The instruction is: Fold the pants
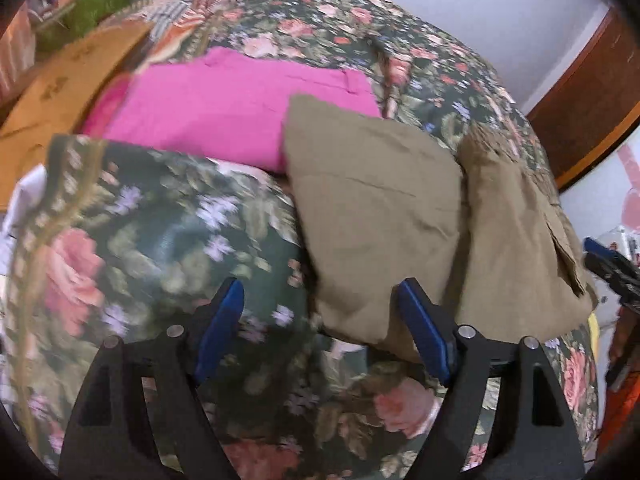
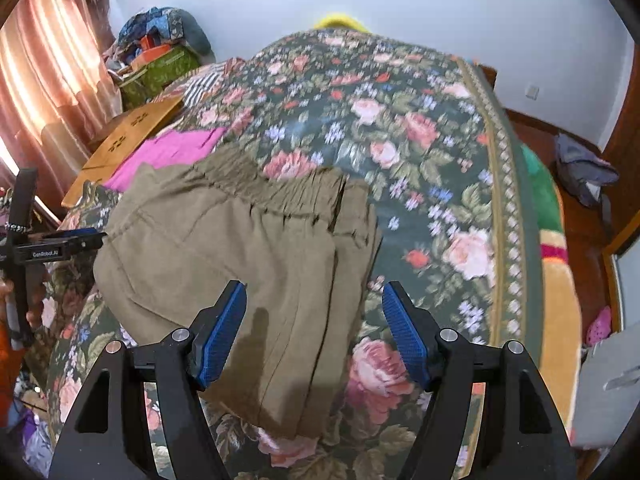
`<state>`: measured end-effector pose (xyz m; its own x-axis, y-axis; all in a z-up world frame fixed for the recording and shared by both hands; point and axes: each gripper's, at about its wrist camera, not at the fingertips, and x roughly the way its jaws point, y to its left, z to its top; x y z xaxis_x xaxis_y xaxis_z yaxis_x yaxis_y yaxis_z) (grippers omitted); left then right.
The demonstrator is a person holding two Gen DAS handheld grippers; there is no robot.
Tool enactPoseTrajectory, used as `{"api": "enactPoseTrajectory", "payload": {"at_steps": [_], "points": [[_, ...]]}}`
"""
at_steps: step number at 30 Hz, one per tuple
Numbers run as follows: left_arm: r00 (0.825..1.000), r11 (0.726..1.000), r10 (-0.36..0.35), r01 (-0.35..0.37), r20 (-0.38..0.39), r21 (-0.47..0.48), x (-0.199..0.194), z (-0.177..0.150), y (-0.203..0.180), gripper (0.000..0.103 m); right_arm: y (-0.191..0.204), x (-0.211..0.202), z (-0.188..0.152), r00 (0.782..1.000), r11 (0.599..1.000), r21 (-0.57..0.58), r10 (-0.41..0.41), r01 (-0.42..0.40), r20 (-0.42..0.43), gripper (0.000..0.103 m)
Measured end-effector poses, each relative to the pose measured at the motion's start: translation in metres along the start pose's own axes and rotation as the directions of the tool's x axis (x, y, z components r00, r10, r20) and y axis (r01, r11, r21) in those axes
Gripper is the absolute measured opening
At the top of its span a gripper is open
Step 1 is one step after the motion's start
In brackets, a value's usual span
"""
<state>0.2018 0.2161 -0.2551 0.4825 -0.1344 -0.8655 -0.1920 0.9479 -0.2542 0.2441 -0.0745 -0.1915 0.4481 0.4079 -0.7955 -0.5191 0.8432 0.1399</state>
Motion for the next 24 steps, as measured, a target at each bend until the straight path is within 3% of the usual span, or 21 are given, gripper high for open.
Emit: {"api": "enactPoseTrajectory", "payload": {"at_steps": [5, 12, 18, 24], "points": [[0.999, 0.999, -0.05, 0.05, -0.004, 0.021, 0.01, 0.002, -0.016, 0.075, 0.0, 0.019, -0.008, 0.999, 1.0, -0.003, 0.006, -0.006, -0.048, 0.067], [0.986, 0.987, -0.161, 0.161, -0.031, -0.031, 0.037, 0.026, -0.013, 0.071, -0.01, 0.029, -0.004, 0.997, 0.998, 0.029, 0.054, -0.052, -0.056, 0.067], [0.988, 0.988, -0.153, 0.152, -0.026, -0.014, 0.049, 0.038, -0.024, 0.06, -0.014, 0.04, 0.0, 0.992, 0.994, 0.042, 0.106, -0.103, -0.073, 0.067], [0.996, 0.996, -0.088, 0.088, 0.005, -0.008, 0.044, 0.042, -0.025, 0.033, -0.014, 0.045, 0.005, 0.985, 0.987, 0.045, 0.159, -0.157, -0.068, 0.04]]}}
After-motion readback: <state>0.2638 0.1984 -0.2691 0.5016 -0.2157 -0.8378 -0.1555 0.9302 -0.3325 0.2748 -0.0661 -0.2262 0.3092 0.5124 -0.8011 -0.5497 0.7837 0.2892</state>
